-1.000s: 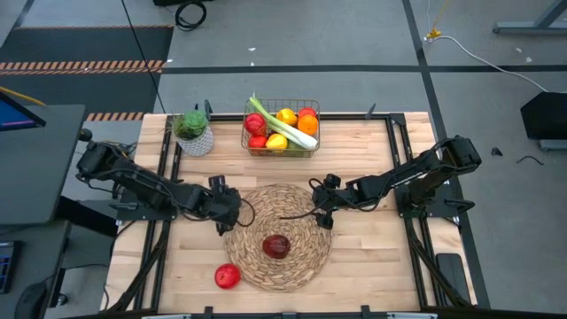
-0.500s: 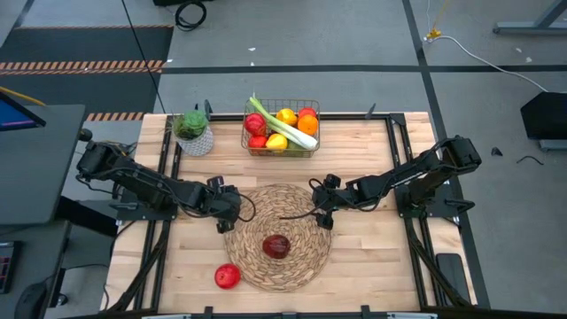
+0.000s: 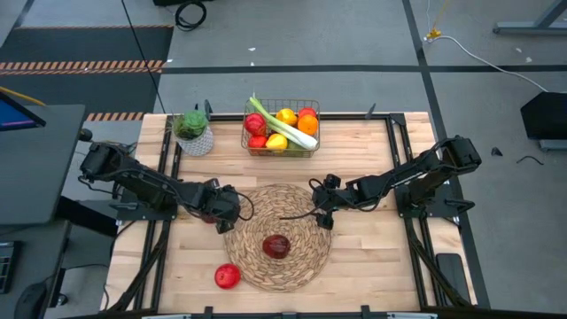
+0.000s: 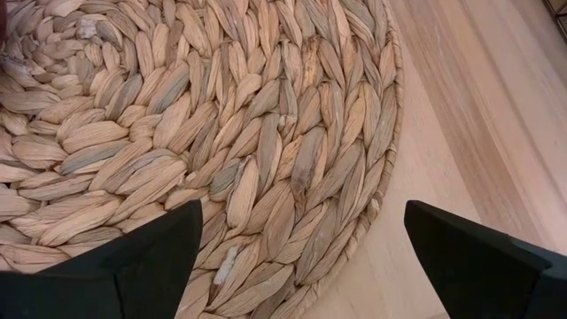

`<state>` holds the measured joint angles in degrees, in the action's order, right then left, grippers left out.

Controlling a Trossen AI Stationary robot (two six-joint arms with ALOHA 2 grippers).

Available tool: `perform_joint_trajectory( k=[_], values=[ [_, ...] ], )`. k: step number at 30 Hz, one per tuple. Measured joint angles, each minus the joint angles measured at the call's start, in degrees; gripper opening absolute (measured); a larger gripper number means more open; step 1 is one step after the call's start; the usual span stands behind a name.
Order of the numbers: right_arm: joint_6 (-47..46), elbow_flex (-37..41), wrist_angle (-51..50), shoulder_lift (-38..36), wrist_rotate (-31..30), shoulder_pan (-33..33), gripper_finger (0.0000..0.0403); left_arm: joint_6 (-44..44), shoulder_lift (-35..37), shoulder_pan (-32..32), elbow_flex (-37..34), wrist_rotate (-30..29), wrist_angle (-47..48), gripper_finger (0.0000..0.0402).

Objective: Build produce basket
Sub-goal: Put the pomegranate into the wire basket

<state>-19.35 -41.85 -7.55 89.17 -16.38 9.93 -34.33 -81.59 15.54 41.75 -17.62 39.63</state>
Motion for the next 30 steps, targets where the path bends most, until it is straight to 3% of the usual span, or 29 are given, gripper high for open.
perform_joint_trajectory(
  k=[7, 21, 30],
  values=[
    [0.0, 0.0, -0.19, 0.0, 0.0, -0.02, 0.0397, -1.19, -4.33, 0.02, -0.14, 1.12, 0.05, 0.0231],
    [0.0, 0.0, -0.22, 0.0, 0.0, -0.02, 0.0397, -5.57, -4.62, 0.08, -0.16, 5.26, 3.81, 0.0231],
    [0.0, 0.0, -0.21, 0.0, 0.0, -0.02, 0.0397, -2.19, -4.6, 0.08, -0.14, 5.31, 3.94, 0.0228]
  ],
)
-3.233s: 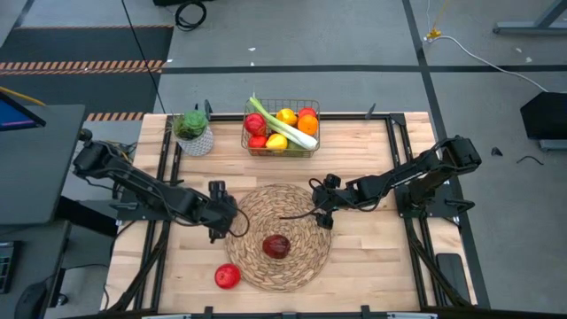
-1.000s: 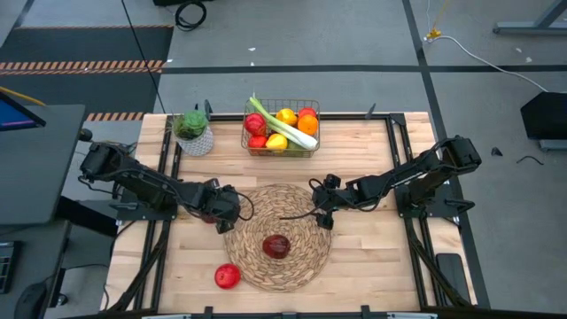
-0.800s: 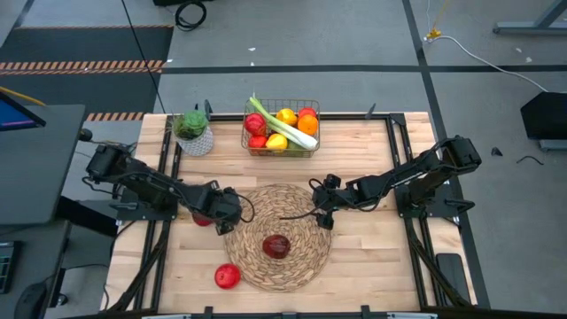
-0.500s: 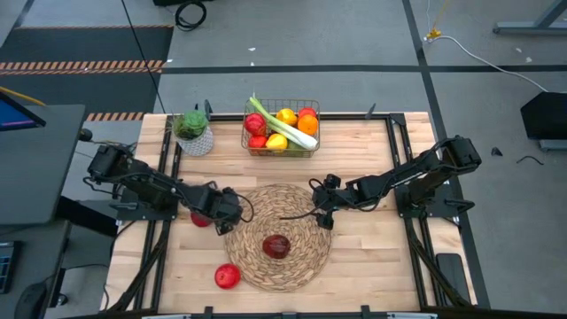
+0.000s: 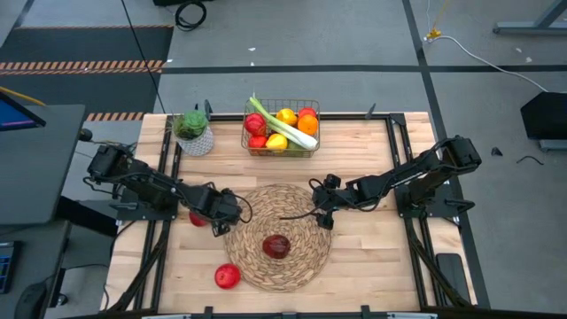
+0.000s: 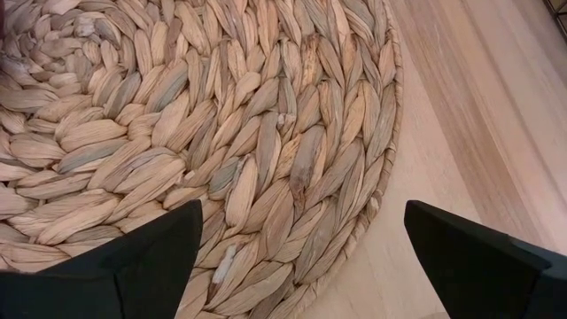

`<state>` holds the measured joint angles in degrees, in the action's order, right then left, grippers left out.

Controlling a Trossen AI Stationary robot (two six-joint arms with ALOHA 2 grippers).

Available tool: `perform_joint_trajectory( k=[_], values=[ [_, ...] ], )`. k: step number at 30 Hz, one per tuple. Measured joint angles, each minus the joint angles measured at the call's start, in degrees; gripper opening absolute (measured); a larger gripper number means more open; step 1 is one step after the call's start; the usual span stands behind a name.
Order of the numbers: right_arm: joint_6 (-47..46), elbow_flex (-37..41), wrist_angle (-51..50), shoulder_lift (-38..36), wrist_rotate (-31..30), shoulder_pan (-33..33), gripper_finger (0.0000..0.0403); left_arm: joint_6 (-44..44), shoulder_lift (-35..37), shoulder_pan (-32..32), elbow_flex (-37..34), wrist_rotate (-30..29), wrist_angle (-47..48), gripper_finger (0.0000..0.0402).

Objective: Build produce basket
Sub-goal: Put the pomegranate into the wire basket

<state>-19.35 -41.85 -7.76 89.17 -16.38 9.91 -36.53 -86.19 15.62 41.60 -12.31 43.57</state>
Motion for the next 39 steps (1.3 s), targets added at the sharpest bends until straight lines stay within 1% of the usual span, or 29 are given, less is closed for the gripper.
perform_joint_trajectory(
  k=[4, 9, 12, 15, 20, 22, 26, 29, 32, 39],
  values=[
    [0.0, 0.0, -0.01, 0.0, 0.0, 0.0, 0.0397, 0.17, 0.0, -0.01, -0.01, -0.07, 0.0, 0.0205],
    [0.02, 0.0, 0.01, 0.0, 0.0, 0.0, 0.0397, 0.2, 0.0, -0.02, 0.09, -0.05, 0.11, 0.0153],
    [0.02, 0.0, 0.01, 0.0, 0.0, 0.0, 0.0397, 0.87, 0.0, -0.09, 1.69, -0.07, 1.16, 0.0131],
    [0.02, 0.01, 0.0, 0.0, 0.0, 0.0, 0.0397, 2.65, 0.0, -0.6, 4.56, -0.07, 2.18, 0.0123],
    [0.02, 0.02, -0.01, 0.0, 0.0, 0.0, 0.0397, 4.65, 0.07, -1.05, 10.02, -0.14, 5.73, 0.0132],
    [0.02, 0.02, -0.03, 0.0, 0.0, 0.0, 0.0397, 4.63, 0.07, -1.05, 11.02, -0.12, 6.19, 0.0139],
    [0.02, 0.02, -0.03, 0.0, 0.02, 0.0, 0.0397, 4.23, 0.07, -0.22, 11.34, 0.18, 6.5, 0.0152],
    [0.02, 0.02, -0.05, 0.0, 0.04, 0.0, 0.0397, 4.25, 0.0, 0.82, 11.34, 2.35, 6.42, 0.0164],
    [0.02, 0.02, -0.05, 0.0, 0.07, 0.0, 0.0397, 4.67, 0.08, 2.27, 11.34, 3.17, 6.36, 0.0176],
    [0.02, 0.02, -0.05, 0.0, 0.09, 0.0, 0.0397, 12.37, 0.11, 7.42, 11.34, 3.18, 7.17, 0.0193]
  ],
)
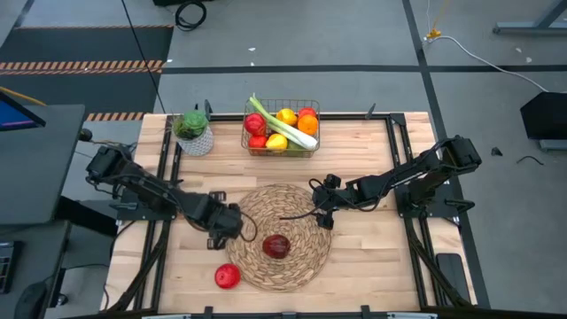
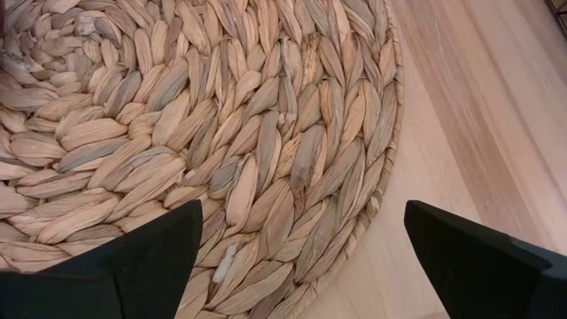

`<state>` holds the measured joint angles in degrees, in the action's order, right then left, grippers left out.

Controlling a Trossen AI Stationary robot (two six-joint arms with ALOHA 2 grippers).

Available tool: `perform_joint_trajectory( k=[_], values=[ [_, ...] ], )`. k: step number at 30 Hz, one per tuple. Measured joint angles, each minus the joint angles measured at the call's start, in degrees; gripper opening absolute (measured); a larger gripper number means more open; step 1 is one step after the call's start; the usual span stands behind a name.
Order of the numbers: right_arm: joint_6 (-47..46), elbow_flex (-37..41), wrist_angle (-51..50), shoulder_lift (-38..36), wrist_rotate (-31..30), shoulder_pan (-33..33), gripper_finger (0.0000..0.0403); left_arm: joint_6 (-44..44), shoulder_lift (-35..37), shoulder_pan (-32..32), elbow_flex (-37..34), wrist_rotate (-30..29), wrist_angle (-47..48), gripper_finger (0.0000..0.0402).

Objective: Build produce basket
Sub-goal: Put the pomegranate into the wire basket

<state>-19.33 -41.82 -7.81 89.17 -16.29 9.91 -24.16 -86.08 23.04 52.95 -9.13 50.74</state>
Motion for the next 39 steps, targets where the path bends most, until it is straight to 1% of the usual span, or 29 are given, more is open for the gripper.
perform_joint_trajectory(
  k=[3, 6, 11, 14, 22, 27, 33, 39],
  values=[
    [0.0, 0.0, 0.0, 0.0, 0.04, 0.0, 0.0397, 1.19, 0.0, 1.96, 0.0, -0.33, 2.23, 0.0194],
    [0.0, 0.0, 0.0, 0.0, 0.07, 0.0, 0.0397, -1.72, 0.0, 4.17, 0.0, -2.07, 4.74, 0.0195],
    [0.0, 0.0, 0.0, 0.0, 0.48, 0.0, 0.0397, -3.06, 0.0, 8.72, 0.0, -7.42, 5.81, 0.0197],
    [-0.01, 0.0, 0.0, 0.0, 0.48, 0.0, 0.0397, -3.06, 0.0, 10.12, 0.0, -8.97, 5.84, 0.0204],
    [0.0, 0.0, 0.0, 0.0, 0.52, 0.0, 0.0397, -3.49, 0.0, 9.99, -0.02, -9.69, 9.45, 0.0224],
    [-0.02, 0.0, 0.01, 0.0, 0.99, 0.02, 0.0397, -4.8, 0.02, 9.21, -1.1, -10.05, 8.86, 0.0221],
    [-0.02, 0.0, 0.0, 0.0, 1.03, 0.02, 0.0397, -4.96, 0.02, 9.25, -3.5, -9.98, 5.78, 0.0223],
    [-0.02, 0.0, 0.02, 0.0, 1.03, 0.02, 0.0397, -5.61, 0.0, 9.23, -4.76, -9.98, 5.73, 0.0211]
  ],
)
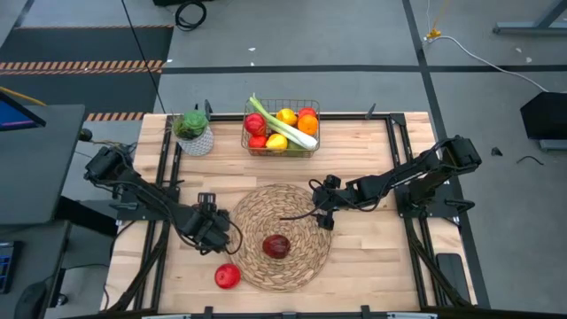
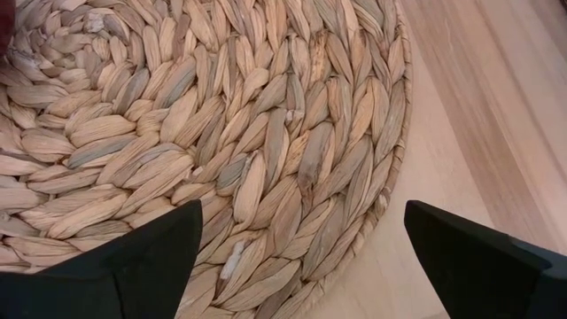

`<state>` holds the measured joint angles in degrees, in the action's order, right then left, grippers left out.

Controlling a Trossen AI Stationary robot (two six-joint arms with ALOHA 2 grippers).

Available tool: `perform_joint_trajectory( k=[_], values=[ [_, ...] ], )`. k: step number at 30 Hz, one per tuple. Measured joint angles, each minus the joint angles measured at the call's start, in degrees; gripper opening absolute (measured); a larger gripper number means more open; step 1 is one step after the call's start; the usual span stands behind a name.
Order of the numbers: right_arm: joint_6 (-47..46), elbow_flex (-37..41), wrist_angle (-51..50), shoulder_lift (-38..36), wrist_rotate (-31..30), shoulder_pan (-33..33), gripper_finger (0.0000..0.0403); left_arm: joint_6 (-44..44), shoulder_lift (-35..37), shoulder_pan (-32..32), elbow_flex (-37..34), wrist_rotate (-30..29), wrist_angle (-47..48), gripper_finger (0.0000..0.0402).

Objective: Build produce basket
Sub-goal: Put the pomegranate into the wire basket

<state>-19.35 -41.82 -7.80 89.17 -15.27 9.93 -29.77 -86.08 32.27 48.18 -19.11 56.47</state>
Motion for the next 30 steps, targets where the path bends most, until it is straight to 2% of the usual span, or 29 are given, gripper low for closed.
perform_joint_trajectory(
  k=[4, 7, 16, 24, 30],
  values=[
    [0.0, 0.02, 0.0, 0.0, 0.0, -0.02, 0.0397, -0.01, 0.0, 0.0, 0.0, 0.09, -0.35, 0.0192],
    [0.0, 0.02, -0.01, 0.0, 0.0, -0.02, 0.0397, 0.23, 0.0, 0.0, 0.0, 0.28, -0.31, 0.0161],
    [0.0, 0.02, 0.0, 0.0, 0.0, 0.0, 0.0397, 0.58, 0.0, 0.0, 0.02, 1.99, 2.32, 0.0015],
    [0.0, 0.02, -0.01, 0.0, 0.0, -0.02, 0.0397, 2.2, 0.0, -1.77, 0.41, 2.05, 4.59, 0.0007],
    [0.0, 0.02, 0.0, 0.0, 0.0, -0.02, 0.0397, 7.9, -0.01, -6.03, 6.27, -1.9, 9.96, 0.0004]
  ],
)
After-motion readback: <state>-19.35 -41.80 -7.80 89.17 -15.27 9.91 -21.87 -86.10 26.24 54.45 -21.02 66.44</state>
